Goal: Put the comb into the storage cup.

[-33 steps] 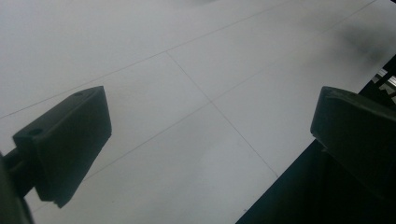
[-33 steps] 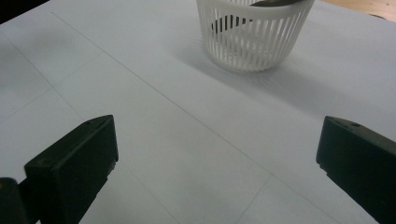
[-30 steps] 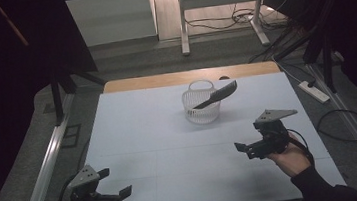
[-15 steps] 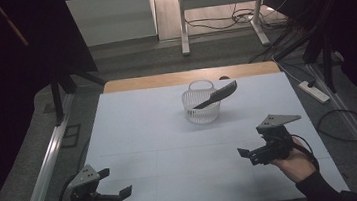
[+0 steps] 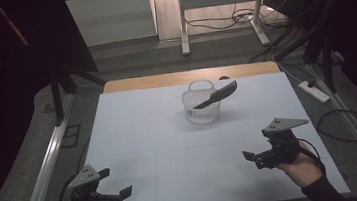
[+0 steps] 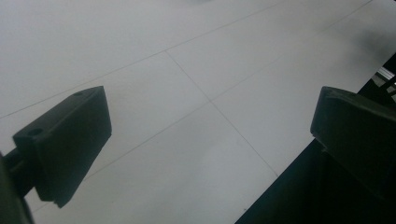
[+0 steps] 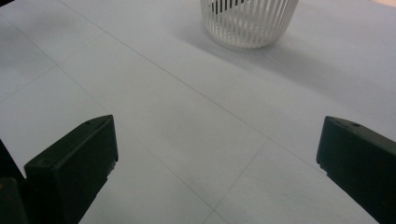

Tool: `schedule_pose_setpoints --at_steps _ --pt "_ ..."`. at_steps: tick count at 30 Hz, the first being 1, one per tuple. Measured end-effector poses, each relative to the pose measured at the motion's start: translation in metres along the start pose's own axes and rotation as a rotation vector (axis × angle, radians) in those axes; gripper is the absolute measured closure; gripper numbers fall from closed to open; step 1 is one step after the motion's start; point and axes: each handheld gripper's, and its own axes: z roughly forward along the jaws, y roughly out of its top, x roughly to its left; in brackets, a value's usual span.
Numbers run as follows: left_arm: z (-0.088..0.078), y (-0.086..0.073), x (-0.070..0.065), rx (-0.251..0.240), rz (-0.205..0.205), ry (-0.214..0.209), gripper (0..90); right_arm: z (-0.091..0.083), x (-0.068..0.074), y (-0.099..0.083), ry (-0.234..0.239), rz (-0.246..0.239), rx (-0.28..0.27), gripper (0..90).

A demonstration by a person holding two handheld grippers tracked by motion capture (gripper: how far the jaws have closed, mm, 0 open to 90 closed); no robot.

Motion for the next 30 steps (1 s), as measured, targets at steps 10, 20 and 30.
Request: schedule_pose_setpoints --at_steps 10,20,30 --pt "0.0 0.0 0.0 -0.001 0.0 0.0 0.0 -0.004 0.002 -0.009 -0.014 0.002 0.016 0.0" --pt "0.0 0.0 0.0 0.0 0.0 0.001 0.0 -0.009 0.004 -0.015 -0.02 0.003 0.016 0.0" --pt "0.0 0.0 0.0 0.0 0.0 0.001 0.0 -0.015 0.002 -0.023 -0.033 0.012 0.025 0.0"
